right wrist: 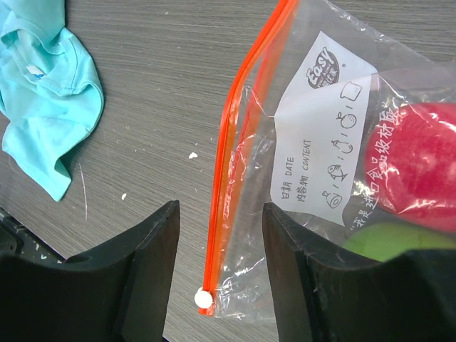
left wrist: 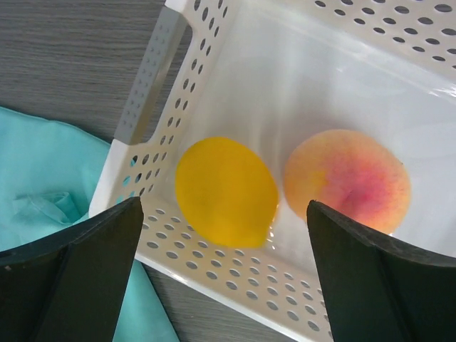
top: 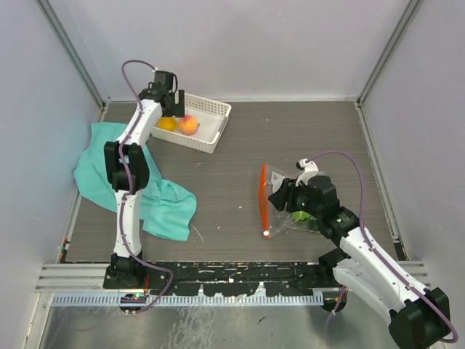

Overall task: Open the zip-top bag and remove the fake food
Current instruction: Place the fake fruit in the bin.

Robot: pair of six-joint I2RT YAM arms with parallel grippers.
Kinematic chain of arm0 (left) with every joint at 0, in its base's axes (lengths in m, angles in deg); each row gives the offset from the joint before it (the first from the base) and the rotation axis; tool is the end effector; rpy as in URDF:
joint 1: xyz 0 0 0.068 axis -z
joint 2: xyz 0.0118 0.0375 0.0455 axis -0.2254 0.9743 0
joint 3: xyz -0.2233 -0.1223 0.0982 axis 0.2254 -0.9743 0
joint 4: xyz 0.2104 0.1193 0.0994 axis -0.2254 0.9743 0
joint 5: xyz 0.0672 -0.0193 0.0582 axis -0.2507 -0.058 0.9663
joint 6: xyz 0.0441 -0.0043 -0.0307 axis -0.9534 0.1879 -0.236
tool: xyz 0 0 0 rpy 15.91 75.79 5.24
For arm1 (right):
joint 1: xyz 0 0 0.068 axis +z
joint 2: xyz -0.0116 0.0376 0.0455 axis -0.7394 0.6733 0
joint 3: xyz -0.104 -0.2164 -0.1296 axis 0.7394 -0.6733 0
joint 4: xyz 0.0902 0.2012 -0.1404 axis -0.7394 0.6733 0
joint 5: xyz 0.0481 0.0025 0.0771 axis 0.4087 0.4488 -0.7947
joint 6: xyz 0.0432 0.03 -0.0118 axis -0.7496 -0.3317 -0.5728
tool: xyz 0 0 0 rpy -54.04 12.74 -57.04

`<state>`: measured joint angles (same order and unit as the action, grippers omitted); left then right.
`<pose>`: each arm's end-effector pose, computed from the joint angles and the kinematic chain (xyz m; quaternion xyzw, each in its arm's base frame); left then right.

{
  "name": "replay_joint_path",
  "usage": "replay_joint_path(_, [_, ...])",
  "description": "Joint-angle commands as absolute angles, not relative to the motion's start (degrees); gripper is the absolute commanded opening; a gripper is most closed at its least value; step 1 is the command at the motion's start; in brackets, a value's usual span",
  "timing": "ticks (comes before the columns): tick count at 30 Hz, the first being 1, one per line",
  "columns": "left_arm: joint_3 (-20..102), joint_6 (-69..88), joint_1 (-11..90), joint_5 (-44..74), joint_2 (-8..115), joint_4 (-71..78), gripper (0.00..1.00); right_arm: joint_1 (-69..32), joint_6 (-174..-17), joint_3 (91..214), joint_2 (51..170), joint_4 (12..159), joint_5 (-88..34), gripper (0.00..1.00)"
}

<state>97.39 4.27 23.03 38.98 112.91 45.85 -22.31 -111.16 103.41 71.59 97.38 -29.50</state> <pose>0.5241 -0.0828 0.2563 -0.0207 0.9213 0.0720 0.3816 0.1532 0.0796 0.2305 -0.0663 0.8533 0.2774 0.4365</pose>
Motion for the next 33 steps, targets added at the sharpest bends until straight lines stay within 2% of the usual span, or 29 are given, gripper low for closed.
replay_joint_path(1, [104.01, 8.52, 22.96, 37.68, 113.62, 51.41, 0.98, -22.53, -110.45, 103.76, 70.36, 95.08, -29.86, 0.55])
replay_joint_path(8, [104.38, 12.53, 22.96, 38.37, 111.65, 52.49, 0.98, -22.49, -110.41, 103.78, 69.79, 95.24, -30.08, 0.55])
replay_joint_path(13, [101.80, 15.53, 22.95, 34.58, 107.24, 54.41, 0.98, -22.54, -110.11, 104.03, 69.56, 95.09, -30.50, 0.56])
replay_joint_path(23, [73.68, 17.97, 22.96, 17.61, 87.38, 35.74, 0.98, -22.52, -109.31, 104.94, 70.31, 94.98, -31.36, 0.56])
replay_joint_path(28, [62.91, 20.79, 22.87, 3.41, 81.01, 27.68, 1.00, -22.52, -108.92, 105.43, 71.58, 94.89, -31.81, 0.56])
replay_joint_path(33, [49.19, 29.84, 22.84, -12.50, 75.78, 12.03, 0.96, -22.48, -108.23, 106.43, 72.90, 95.13, -32.38, 0.56])
